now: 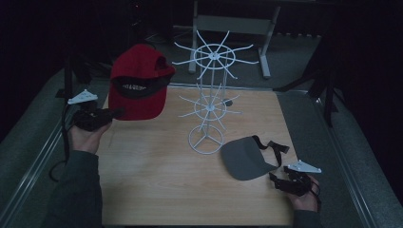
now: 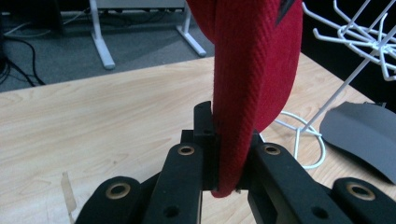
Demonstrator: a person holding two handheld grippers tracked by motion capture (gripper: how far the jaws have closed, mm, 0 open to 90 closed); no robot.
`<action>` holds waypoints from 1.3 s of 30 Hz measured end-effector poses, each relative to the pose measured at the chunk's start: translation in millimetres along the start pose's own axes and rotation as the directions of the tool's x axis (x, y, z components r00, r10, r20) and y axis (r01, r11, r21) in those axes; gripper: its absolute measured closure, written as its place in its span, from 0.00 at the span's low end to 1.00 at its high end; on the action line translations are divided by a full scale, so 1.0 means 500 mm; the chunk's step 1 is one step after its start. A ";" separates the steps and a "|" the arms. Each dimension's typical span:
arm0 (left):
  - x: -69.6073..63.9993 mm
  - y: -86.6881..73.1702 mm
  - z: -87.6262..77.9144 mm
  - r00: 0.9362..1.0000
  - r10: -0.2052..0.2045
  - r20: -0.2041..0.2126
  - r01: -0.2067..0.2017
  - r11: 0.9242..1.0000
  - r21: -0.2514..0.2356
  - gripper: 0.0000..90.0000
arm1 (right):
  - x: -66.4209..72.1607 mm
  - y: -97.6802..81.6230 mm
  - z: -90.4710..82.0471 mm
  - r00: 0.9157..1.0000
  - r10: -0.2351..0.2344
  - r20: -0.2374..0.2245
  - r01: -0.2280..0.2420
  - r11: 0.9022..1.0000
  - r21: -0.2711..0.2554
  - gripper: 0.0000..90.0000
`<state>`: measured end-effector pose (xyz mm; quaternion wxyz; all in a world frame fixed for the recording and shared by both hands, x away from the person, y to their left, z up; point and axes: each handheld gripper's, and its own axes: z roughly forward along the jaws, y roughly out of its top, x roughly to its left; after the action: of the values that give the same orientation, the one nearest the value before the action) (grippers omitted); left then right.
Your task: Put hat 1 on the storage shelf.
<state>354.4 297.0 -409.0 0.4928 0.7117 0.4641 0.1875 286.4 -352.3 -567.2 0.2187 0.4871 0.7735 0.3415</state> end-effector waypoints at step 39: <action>-0.037 0.083 -0.037 0.999 0.048 0.002 -0.047 0.991 -0.122 0.95 | 0.000 0.000 0.000 1.000 0.000 -0.001 0.000 1.000 0.001 0.30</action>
<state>351.6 287.5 -361.2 0.5319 0.6917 0.4335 0.2254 286.4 -352.3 -567.1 0.2183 0.4869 0.7738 0.3414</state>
